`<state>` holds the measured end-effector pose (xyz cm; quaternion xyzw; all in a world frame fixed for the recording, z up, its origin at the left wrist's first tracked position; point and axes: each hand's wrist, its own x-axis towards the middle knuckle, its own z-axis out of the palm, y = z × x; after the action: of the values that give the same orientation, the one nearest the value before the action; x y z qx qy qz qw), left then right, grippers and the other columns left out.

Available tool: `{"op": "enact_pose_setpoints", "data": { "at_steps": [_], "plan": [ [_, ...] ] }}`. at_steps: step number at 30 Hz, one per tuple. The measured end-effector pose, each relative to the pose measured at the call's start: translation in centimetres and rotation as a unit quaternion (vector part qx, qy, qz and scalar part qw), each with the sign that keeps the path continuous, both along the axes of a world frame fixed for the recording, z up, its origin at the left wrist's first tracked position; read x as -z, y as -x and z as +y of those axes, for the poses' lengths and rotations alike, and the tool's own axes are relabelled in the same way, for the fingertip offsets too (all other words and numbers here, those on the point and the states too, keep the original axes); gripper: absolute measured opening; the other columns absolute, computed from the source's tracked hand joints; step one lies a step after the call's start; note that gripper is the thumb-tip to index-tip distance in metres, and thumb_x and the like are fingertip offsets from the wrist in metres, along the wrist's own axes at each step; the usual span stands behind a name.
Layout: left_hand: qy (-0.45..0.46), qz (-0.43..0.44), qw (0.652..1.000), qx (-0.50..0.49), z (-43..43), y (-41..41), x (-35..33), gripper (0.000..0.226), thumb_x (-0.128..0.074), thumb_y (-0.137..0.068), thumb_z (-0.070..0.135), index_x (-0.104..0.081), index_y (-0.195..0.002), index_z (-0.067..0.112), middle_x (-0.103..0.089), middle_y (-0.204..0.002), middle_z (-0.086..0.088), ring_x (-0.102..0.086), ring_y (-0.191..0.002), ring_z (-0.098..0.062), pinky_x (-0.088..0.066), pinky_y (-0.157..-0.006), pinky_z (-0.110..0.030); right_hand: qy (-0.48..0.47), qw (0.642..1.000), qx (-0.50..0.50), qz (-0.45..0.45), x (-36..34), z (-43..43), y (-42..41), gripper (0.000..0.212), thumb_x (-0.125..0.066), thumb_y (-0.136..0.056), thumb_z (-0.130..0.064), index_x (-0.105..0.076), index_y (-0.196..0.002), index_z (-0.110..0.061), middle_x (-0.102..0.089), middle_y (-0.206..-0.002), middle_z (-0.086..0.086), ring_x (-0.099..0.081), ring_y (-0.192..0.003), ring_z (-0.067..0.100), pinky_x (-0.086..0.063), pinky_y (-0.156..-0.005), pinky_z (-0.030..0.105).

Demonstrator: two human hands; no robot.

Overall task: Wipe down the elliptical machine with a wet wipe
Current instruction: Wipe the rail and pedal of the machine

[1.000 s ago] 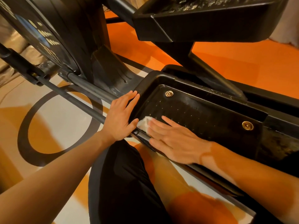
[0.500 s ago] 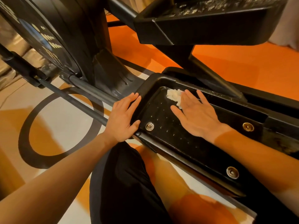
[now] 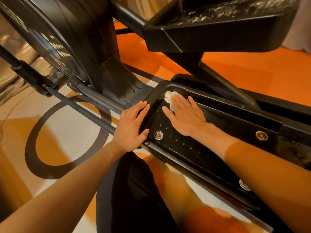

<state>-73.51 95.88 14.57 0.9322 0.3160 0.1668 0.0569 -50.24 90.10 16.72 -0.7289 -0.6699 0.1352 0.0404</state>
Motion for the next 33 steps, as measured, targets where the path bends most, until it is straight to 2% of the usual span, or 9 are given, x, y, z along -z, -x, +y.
{"op": "enact_pose_setpoints", "data": {
  "at_steps": [5, 10, 12, 14, 18, 22, 26, 30, 33],
  "plan": [
    [-0.005, 0.000, 1.000, 0.002, 0.1, 0.0, 0.1, 0.091, -0.011, -0.103, 0.071, -0.042, -0.156, 0.005, -0.041, -0.161, -0.016, -0.036, -0.149, -0.032, -0.031, -0.114, -0.045, -0.017, 0.999, 0.036, -0.019, -1.2, -4.7, -2.8, 0.091, 0.005, -0.095, -0.067, -0.029, -0.160, -0.013, -0.030, -0.167, 0.001, -0.017, -0.156, 0.011, 0.001, -0.129, 0.038],
    [-0.016, -0.013, 1.000, 0.004, 0.1, -0.1, 0.4, 0.090, -0.013, -0.103, 0.070, -0.043, -0.156, 0.004, -0.042, -0.160, -0.017, -0.036, -0.150, -0.032, -0.029, -0.115, -0.045, 0.034, 0.996, 0.069, -0.053, -1.5, -8.8, -4.3, 0.097, 0.015, -0.091, -0.072, -0.013, -0.164, -0.014, -0.016, -0.171, 0.003, -0.009, -0.158, 0.014, 0.001, -0.129, 0.036],
    [-0.013, -0.014, 1.000, 0.002, 0.1, -0.1, 0.4, 0.090, -0.013, -0.103, 0.071, -0.043, -0.155, 0.004, -0.042, -0.160, -0.017, -0.037, -0.149, -0.032, -0.030, -0.114, -0.045, 0.023, 0.997, 0.067, -0.042, -1.1, -7.8, -3.5, 0.094, 0.010, -0.094, -0.071, -0.013, -0.164, -0.013, -0.015, -0.171, 0.003, -0.007, -0.158, 0.015, 0.000, -0.129, 0.037],
    [-0.009, -0.011, 1.000, -0.001, 0.0, 0.0, 0.3, 0.091, -0.012, -0.103, 0.071, -0.044, -0.155, 0.004, -0.042, -0.160, -0.016, -0.037, -0.150, -0.032, -0.031, -0.114, -0.045, 0.006, 0.999, 0.050, -0.015, -0.5, -5.4, -2.6, 0.092, 0.005, -0.096, -0.071, -0.015, -0.164, -0.013, -0.016, -0.171, 0.003, -0.007, -0.158, 0.015, 0.000, -0.129, 0.038],
    [-0.005, -0.015, 1.000, -0.002, -0.1, -0.1, 0.1, 0.093, -0.010, -0.102, 0.072, -0.045, -0.154, 0.004, -0.044, -0.159, -0.016, -0.038, -0.148, -0.031, -0.029, -0.114, -0.040, -0.020, 0.999, 0.016, 0.039, 0.2, 0.3, -0.3, 0.104, 0.010, -0.089, -0.075, -0.026, -0.162, -0.010, -0.026, -0.168, 0.006, -0.014, -0.157, 0.016, -0.004, -0.129, 0.042],
    [-0.001, -0.018, 1.000, -0.005, -0.1, -0.2, 0.1, 0.094, -0.009, -0.101, 0.074, -0.045, -0.154, 0.005, -0.044, -0.159, -0.016, -0.039, -0.148, -0.031, -0.028, -0.114, -0.037, -0.027, 1.000, -0.009, 0.009, 0.7, 1.7, 1.2, 0.101, 0.005, -0.093, -0.075, -0.027, -0.161, -0.007, -0.024, -0.168, 0.010, -0.014, -0.157, 0.021, -0.007, -0.129, 0.042],
    [-0.003, -0.030, 1.000, -0.002, -0.1, -0.1, 0.2, 0.092, -0.011, -0.102, 0.072, -0.046, -0.154, 0.005, -0.044, -0.159, -0.016, -0.040, -0.148, -0.031, -0.030, -0.114, -0.039, -0.050, 0.994, -0.091, 0.030, 0.2, -0.1, 2.3, 0.088, -0.006, -0.099, -0.070, -0.049, -0.147, -0.010, -0.047, -0.155, 0.007, -0.034, -0.149, 0.019, -0.017, -0.127, 0.042],
    [0.000, -0.027, 1.000, 0.000, -0.2, -0.1, 0.2, 0.089, -0.016, -0.103, 0.072, -0.045, -0.155, 0.006, -0.043, -0.160, -0.015, -0.037, -0.150, -0.030, -0.031, -0.114, -0.041, -0.016, 0.983, -0.155, 0.101, -0.7, -3.5, 5.1, 0.076, -0.011, -0.104, -0.063, -0.041, -0.155, -0.016, -0.036, -0.164, 0.000, -0.019, -0.155, 0.010, -0.003, -0.129, 0.037],
    [0.004, -0.015, 1.000, -0.006, -0.1, -0.1, 0.0, 0.090, -0.014, -0.103, 0.072, -0.044, -0.156, 0.006, -0.042, -0.161, -0.014, -0.036, -0.150, -0.029, -0.031, -0.115, -0.042, 0.022, 0.979, -0.182, 0.092, -1.1, -4.9, 5.0, 0.086, 0.003, -0.096, -0.068, -0.026, -0.162, -0.021, -0.017, -0.170, -0.005, -0.002, -0.157, 0.004, 0.008, -0.128, 0.036]
  ]
}}
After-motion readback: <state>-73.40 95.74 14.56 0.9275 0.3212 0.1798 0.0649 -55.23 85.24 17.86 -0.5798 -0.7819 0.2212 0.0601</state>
